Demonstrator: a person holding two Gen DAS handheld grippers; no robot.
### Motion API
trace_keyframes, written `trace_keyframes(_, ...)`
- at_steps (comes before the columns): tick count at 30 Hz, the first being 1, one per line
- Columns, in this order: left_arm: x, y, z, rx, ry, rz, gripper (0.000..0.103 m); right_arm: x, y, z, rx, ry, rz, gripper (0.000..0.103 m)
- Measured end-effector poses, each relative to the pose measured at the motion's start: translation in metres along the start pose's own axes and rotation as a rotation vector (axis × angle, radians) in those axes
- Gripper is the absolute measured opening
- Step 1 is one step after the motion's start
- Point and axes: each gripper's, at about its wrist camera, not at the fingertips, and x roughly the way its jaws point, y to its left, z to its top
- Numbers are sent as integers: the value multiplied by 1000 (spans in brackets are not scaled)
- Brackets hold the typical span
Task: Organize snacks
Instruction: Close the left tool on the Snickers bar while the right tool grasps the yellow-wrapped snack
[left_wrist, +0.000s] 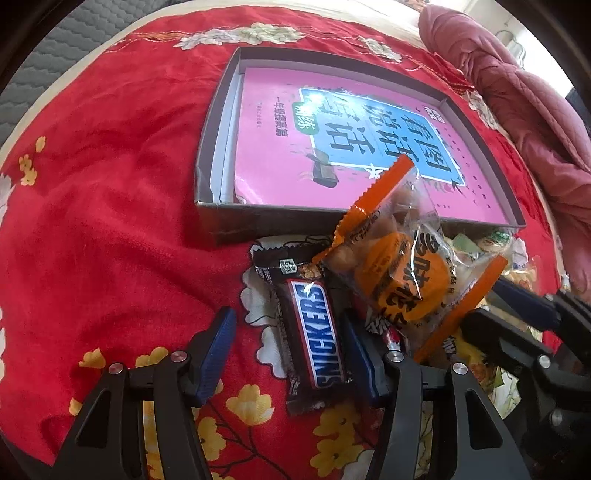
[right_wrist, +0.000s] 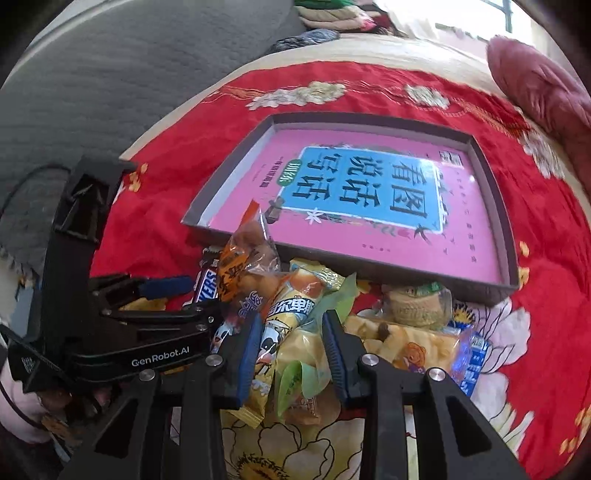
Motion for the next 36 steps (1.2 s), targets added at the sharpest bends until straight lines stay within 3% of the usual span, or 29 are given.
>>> trace_keyframes(3, -2, 2, -4, 3, 0, -8, 60, -11, -1, -5, -9, -37, -5, 35)
trace_keyframes(8, -3, 5, -5, -2, 2, -22, 60, -28, 4, -8, -12, -83, 63, 35)
trace_keyframes(22, -5, 11, -4, -6, 2, -35, 58, 7, 26, 6, -94, 78, 23, 35)
trace_keyframes(28, -5, 11, -3, -3, 3, -38, 57, 17, 33, 3, -188, 98, -14, 19)
trace_keyframes(30, -5, 13, -3, -10, 2, -45, 55, 11, 28, -2, -164, 79, 15, 14)
trace_keyframes(33, -6, 15, -3, -21, -3, -75, 38, -2, 12, -9, -83, 37, 79, 11)
trace_keyframes(36, -7, 15, -3, -25, -7, -89, 35, -10, 2, -12, -14, 23, 121, 11)
